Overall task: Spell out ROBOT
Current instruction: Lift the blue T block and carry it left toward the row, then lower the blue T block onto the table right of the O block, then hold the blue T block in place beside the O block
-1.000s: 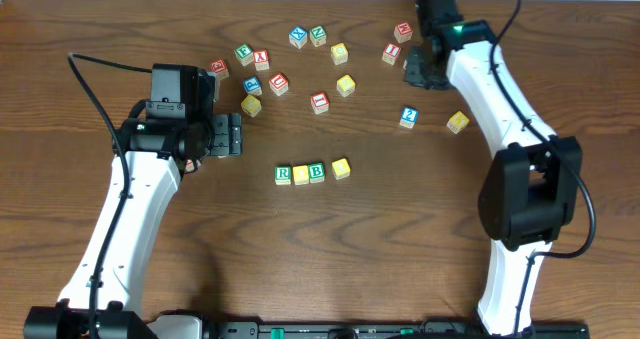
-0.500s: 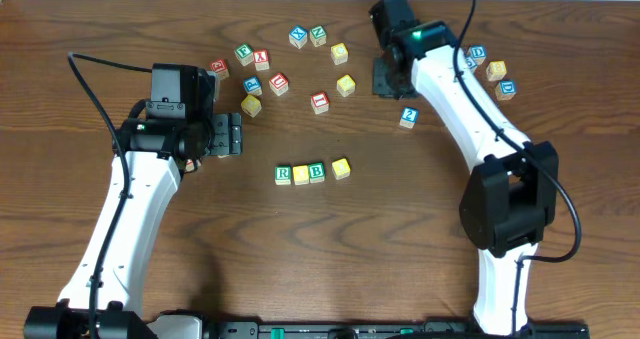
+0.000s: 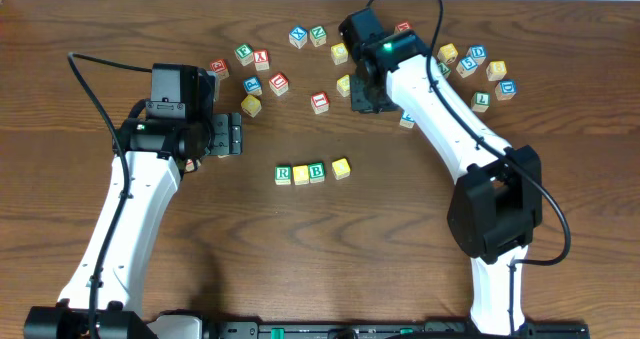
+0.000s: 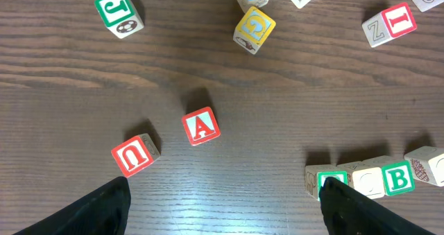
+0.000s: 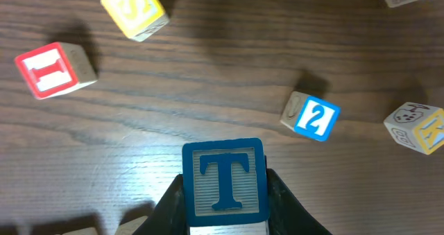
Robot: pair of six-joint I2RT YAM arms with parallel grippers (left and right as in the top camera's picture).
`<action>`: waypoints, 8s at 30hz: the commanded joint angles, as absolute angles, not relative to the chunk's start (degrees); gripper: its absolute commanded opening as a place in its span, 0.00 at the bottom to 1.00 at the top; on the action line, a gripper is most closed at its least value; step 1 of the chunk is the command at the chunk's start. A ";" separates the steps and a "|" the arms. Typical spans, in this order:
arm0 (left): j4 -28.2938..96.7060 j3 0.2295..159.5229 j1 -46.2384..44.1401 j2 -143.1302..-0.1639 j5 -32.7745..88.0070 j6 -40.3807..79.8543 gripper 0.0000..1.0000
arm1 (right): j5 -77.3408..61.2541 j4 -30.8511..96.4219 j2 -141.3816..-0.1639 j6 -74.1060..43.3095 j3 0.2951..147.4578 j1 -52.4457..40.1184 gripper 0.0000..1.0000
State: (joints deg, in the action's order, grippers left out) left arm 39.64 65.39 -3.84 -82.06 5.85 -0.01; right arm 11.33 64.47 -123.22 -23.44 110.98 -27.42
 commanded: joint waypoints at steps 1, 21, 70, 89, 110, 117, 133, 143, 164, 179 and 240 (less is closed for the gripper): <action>39.59 64.82 -3.55 -81.45 5.37 -0.21 0.86 | 12.08 64.31 -122.58 -24.21 111.66 -28.58 0.09; 39.59 64.82 -3.55 -81.45 5.37 -0.21 0.86 | 9.91 58.00 -122.54 -25.71 100.40 -30.74 0.07; 39.83 64.82 -3.55 -81.45 5.37 -0.19 0.86 | 7.92 53.17 -118.54 -23.53 93.54 -30.00 0.10; 39.83 64.82 -3.55 -81.45 5.37 -0.19 0.86 | 4.99 41.25 -105.21 -24.34 76.84 -31.03 0.20; 39.83 64.82 -3.55 -81.45 5.37 -0.19 0.86 | 4.97 32.29 -101.89 -27.42 63.94 -32.53 0.19; 39.83 64.82 -3.55 -81.45 5.37 -0.19 0.86 | 4.97 32.10 -101.89 -27.40 63.94 -32.73 0.19; 39.83 64.82 -3.55 -81.45 5.37 -0.19 0.86 | 4.97 29.17 -101.91 -27.83 62.41 -33.58 0.19; 39.86 64.82 -3.55 -81.45 5.37 -0.19 0.86 | 5.96 27.27 -102.24 -28.71 62.11 -35.51 0.19; 39.83 64.82 -3.55 -81.45 5.37 -0.19 0.86 | 6.04 26.37 -104.81 -29.32 62.11 -35.57 0.19; 39.83 64.82 -3.55 -81.45 5.37 -0.19 0.86 | 5.80 25.87 -105.03 -30.00 62.11 -35.88 0.19; 39.83 64.82 -3.55 -81.45 5.37 -0.19 0.86 | 6.28 25.50 -106.26 -31.27 62.06 -37.54 0.20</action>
